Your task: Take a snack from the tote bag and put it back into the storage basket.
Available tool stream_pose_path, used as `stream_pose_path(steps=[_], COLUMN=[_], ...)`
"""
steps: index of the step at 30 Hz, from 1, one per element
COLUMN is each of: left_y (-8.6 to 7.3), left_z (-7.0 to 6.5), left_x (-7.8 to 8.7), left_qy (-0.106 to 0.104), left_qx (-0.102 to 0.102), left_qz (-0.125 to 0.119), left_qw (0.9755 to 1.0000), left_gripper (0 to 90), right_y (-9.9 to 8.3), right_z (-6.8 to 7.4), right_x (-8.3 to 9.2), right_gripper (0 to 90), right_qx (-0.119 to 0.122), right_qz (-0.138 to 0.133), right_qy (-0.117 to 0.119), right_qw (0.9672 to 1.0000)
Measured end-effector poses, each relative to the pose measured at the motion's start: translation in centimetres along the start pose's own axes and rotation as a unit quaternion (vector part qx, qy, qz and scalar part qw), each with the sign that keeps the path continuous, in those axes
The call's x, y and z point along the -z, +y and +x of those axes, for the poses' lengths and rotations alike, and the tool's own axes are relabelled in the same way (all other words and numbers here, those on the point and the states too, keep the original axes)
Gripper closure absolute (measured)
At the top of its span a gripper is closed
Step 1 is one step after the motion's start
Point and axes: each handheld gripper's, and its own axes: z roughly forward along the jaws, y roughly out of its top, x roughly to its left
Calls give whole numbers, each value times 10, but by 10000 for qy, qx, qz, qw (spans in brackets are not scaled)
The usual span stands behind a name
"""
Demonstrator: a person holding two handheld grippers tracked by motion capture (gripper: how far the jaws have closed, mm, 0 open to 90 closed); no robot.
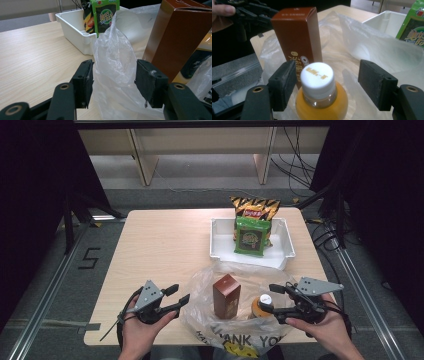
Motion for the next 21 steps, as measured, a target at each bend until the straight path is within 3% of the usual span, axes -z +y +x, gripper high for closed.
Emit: stream_pose_path(steps=[1,2,3,5,7,8,9,10,11,12,13,14,15,16,17,18,20,21], left_y=[0,0,-1,-1,-1,-1,-1,-1,-1,-1,-1,-1,-2,-2,-2,-2,-2,-2], left_z=[0,0,-1,0,0,-1,-1,-1,-1,-1,-1,-1,-1,-2,-1,-1,-1,-1], left_x=[0,0,0,0,-1,-1,-1,-2,-1,-2,-2,-2,-2,-2,-2,-2,-3,-3], left_qy=[-1,1,13,5,-17,-34,-28,-32,5,-13,-22,-14,-18,-11,-27,-26,-59,-56], left_qx=[-8,45,73,11,14,26,19,21,7,7,7,1,3,67,-22,-15,-9,-2], left_qz=[1,6,6,17,7,-11,-7,-8,27,12,16,32,33,35,51,58,39,41], left_qw=[10000,10000,10000,10000,10000,10000,10000,10000,10000,10000,10000,10000,10000,10000,10000,10000,10000,10000], left_gripper=[477,477,477,477,477,477,477,477,477,476,476,477,477,476,477,476,476,476], right_y=[-1,-2,-3,-6,-9,-11,-12,-13,-14,-16,-17,-19,-20,-22,-23,-26,-29,-31], right_z=[-2,0,-2,1,-3,-3,0,-2,2,-1,2,0,3,1,4,2,2,-1], right_x=[-3,-3,-6,-8,-10,-13,-12,-14,-15,-15,-16,-17,-19,-20,-21,-22,-24,-26], right_gripper=[315,315,314,313,308,301,295,291,289,288,286,283,279,278,276,274,273,272], right_qx=[41,-37,73,-106,146,73,-65,33,-144,92,-63,188,9,117,-42,39,-41,151], right_qz=[48,94,28,165,204,206,296,235,270,310,329,269,316,315,384,375,403,436], right_qy=[97,23,59,3,17,124,41,78,71,96,60,25,48,88,86,64,79,116], right_qw=[9999,9999,10000,9998,9997,9997,9995,9997,9995,9994,9994,9995,9995,9994,9992,9993,9991,9989])
